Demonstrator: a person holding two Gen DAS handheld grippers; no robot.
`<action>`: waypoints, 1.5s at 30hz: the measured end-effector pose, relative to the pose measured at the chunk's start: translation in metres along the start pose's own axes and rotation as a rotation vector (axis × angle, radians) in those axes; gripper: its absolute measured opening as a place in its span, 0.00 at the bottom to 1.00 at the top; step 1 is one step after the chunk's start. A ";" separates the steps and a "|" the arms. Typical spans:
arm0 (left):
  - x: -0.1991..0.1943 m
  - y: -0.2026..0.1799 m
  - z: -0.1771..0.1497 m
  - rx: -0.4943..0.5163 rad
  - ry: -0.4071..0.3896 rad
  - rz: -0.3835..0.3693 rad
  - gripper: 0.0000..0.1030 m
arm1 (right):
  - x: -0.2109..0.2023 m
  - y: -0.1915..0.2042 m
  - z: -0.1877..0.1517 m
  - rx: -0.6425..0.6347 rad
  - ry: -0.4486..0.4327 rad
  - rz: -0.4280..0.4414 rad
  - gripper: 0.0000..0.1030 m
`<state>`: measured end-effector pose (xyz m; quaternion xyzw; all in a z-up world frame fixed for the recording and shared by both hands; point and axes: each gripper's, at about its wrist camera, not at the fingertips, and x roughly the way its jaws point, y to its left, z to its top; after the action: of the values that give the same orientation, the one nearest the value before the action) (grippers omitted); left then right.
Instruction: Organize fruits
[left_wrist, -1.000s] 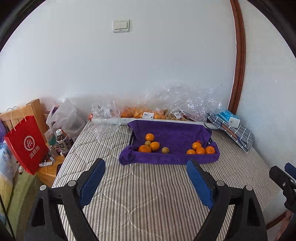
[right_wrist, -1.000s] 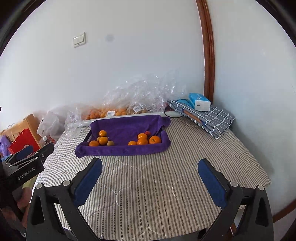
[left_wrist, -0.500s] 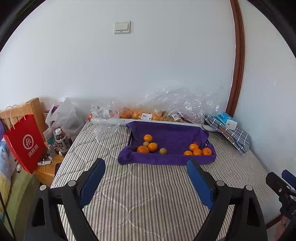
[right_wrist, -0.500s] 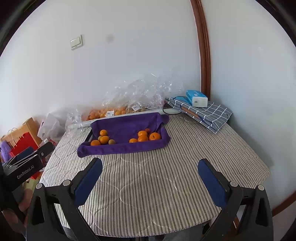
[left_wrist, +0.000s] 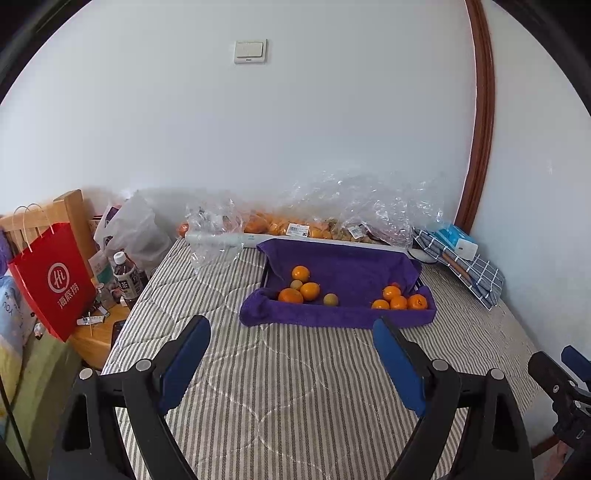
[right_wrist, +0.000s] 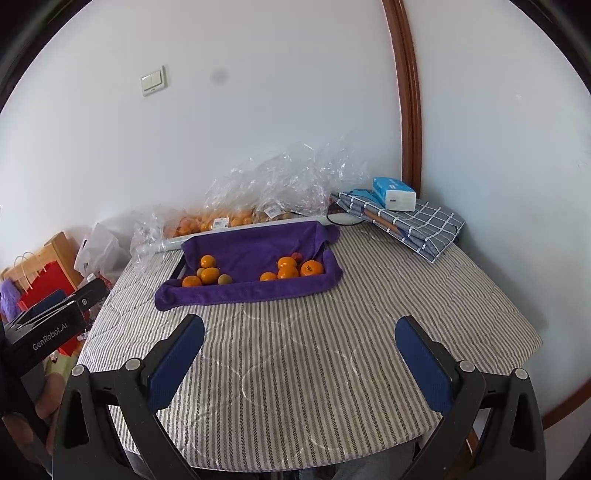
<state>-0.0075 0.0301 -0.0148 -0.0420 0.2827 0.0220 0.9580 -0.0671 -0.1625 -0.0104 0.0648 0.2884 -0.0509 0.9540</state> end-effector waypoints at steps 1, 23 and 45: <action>0.000 0.001 0.000 -0.003 0.002 -0.003 0.87 | 0.000 0.001 0.000 -0.002 0.001 -0.004 0.99; -0.002 0.003 0.001 0.004 0.001 0.004 0.87 | -0.003 0.001 -0.002 0.005 -0.002 -0.012 0.99; -0.002 0.003 0.001 0.001 0.002 0.007 0.87 | -0.001 0.002 -0.001 0.007 0.001 0.002 0.99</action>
<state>-0.0089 0.0330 -0.0126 -0.0407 0.2838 0.0252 0.9577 -0.0685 -0.1601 -0.0103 0.0683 0.2885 -0.0510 0.9537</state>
